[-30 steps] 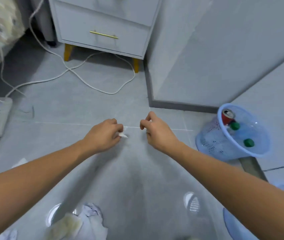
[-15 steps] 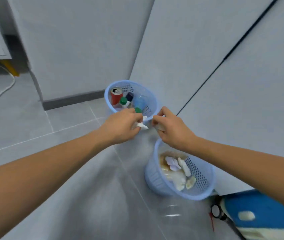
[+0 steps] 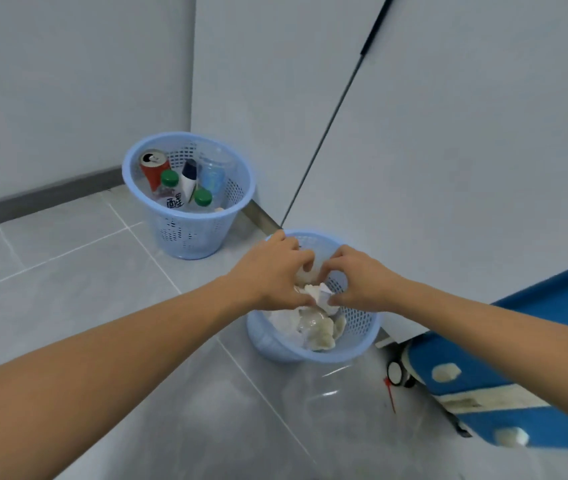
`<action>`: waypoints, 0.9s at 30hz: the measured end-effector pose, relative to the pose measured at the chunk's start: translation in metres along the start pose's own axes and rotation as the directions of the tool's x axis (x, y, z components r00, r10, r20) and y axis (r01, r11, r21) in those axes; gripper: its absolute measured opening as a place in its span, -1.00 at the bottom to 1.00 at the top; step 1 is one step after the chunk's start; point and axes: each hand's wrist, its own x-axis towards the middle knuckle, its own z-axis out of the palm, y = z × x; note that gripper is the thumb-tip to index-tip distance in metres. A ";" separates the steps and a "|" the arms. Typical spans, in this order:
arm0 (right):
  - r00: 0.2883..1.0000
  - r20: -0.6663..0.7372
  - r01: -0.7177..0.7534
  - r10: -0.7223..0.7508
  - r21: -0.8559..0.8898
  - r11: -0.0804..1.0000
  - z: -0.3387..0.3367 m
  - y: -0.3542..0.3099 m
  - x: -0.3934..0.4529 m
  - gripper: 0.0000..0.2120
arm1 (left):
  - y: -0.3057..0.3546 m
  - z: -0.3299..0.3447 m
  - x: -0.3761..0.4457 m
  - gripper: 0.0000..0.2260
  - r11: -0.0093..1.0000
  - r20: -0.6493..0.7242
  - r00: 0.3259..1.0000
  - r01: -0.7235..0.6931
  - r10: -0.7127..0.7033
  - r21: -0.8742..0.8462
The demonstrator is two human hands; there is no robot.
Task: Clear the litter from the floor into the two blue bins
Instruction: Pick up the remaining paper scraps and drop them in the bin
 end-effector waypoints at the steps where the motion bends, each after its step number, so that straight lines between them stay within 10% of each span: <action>1: 0.998 -0.053 0.017 -0.018 -0.003 1.000 -0.003 -0.005 0.001 -0.76 | -0.005 -0.006 -0.007 -0.55 1.000 -0.043 0.999 -0.009 0.008 -0.008; 7: 0.919 -0.273 0.282 -0.283 -0.046 0.958 -0.020 -0.104 0.029 -0.92 | -0.069 -0.060 -0.089 -0.68 0.994 -0.088 0.990 0.105 -0.107 -0.027; 12: 0.786 -0.196 0.582 -0.586 -0.081 0.809 0.005 -0.255 0.066 -0.91 | -0.145 -0.092 -0.235 -0.71 0.930 -0.075 0.931 0.363 -0.358 0.058; 27: 0.395 0.151 0.917 -0.906 -0.007 0.399 0.215 -0.607 0.047 -0.74 | -0.142 -0.070 -0.685 -0.67 0.320 -0.133 0.324 0.946 -0.937 0.048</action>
